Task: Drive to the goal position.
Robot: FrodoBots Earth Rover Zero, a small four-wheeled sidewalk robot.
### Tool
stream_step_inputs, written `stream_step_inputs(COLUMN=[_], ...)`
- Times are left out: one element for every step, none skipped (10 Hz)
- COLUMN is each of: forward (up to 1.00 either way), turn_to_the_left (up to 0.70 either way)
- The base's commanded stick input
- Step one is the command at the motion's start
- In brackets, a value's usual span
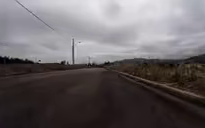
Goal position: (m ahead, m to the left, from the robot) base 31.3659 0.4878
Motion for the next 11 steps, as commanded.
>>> stream_step_inputs(forward=[0.70, 0.70, 0.70, 0.70, 0.70, 0.70, 0.70, 0.70, 0.70, 0.70, 0.70], turn_to_the_left=[0.00, 0.00, 0.00, 0.00, 0.00, 0.00, 0.00, 0.00, 0.00, 0.00, 0.00])
